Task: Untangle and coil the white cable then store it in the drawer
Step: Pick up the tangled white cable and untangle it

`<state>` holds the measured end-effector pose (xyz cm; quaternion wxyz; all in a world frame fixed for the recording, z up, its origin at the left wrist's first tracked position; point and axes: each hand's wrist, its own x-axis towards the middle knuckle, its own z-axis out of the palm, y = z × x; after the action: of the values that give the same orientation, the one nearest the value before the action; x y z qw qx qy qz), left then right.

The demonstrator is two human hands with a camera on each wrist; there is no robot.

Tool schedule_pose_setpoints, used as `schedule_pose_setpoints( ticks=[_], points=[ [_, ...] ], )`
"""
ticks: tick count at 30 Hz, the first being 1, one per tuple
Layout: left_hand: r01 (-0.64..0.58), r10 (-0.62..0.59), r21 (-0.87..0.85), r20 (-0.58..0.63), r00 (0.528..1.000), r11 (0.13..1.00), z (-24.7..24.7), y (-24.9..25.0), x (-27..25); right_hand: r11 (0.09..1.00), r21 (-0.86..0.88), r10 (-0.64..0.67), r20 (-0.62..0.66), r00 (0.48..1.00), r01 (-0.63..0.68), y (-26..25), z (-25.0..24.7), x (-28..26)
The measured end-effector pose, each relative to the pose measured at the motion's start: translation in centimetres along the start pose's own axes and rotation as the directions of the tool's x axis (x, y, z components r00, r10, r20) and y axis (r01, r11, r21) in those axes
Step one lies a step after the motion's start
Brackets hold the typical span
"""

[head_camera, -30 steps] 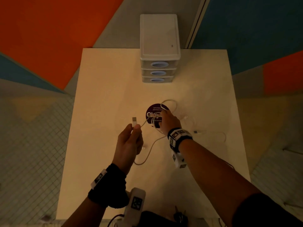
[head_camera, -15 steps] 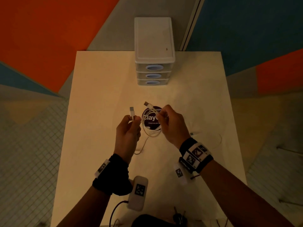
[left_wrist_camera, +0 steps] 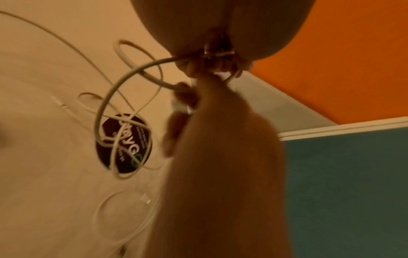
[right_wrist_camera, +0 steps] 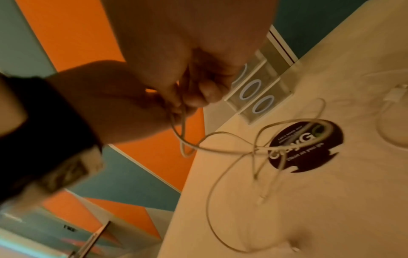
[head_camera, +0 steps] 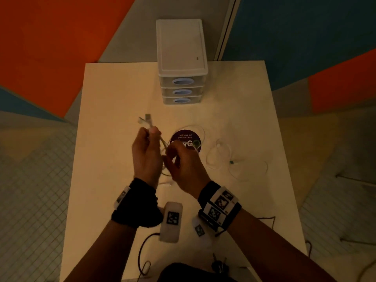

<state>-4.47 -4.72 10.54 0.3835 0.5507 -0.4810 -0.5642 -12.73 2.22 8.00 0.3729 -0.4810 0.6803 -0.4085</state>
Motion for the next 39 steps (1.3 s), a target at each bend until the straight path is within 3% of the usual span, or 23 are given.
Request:
schedule_pose_setpoints(
  ticks=[2,4,6,10,16,21,25,30,34,37,39],
  points=[
    [-0.088,0.087,-0.028,-0.051,0.995,0.996,-0.5,1.4,1.5,0.999,-0.006,0.047,0.073,0.996,-0.046,1.3,-0.2,-0.6],
    [-0.140,0.132,-0.168,-0.061,0.989,0.976,-1.3,2.7,2.8,0.994,0.027,0.104,0.089,0.991,-0.107,2.9,-1.2,-1.4],
    [-0.162,0.163,-0.268,-0.020,0.986,0.950,-1.8,3.7,3.7,0.988,-0.066,0.141,0.034,0.989,-0.138,4.8,-2.9,-2.1],
    [-0.145,0.177,-0.273,0.097,0.979,0.951,-1.8,3.5,3.3,0.940,-0.196,0.262,-0.103,0.960,-0.278,9.2,-6.3,-3.3],
    [-0.065,0.109,-0.310,0.126,0.986,0.948,-1.6,2.0,2.4,0.869,-0.362,0.280,-0.202,0.939,-0.337,13.0,-8.2,-4.9],
    [-0.037,0.085,-0.306,0.146,0.986,0.951,-1.8,1.6,2.5,0.800,-0.369,0.288,-0.456,0.842,-0.473,14.9,-10.8,-4.7],
    [-0.027,0.076,-0.306,0.150,0.986,0.952,-1.8,1.6,2.5,0.673,-0.448,0.455,-0.376,0.807,-0.588,16.8,-12.1,-4.1],
    [-0.004,0.059,-0.310,0.170,0.984,0.951,-1.5,1.6,2.1,0.574,-0.604,0.499,-0.278,0.821,-0.553,17.8,-11.6,-3.6],
    [0.001,0.055,-0.295,0.179,0.982,0.956,-1.2,1.4,1.9,0.627,-0.558,0.476,-0.278,0.835,-0.543,17.2,-11.6,-3.7],
    [-0.005,0.065,-0.279,0.203,0.977,0.960,-1.0,1.6,1.5,0.749,-0.477,0.291,-0.389,0.874,-0.461,14.8,-12.0,-3.7],
    [-0.029,0.090,-0.248,0.236,0.967,0.968,-0.6,1.8,1.0,0.834,-0.439,0.130,-0.433,0.892,-0.334,11.8,-12.3,-3.5]
  ],
)
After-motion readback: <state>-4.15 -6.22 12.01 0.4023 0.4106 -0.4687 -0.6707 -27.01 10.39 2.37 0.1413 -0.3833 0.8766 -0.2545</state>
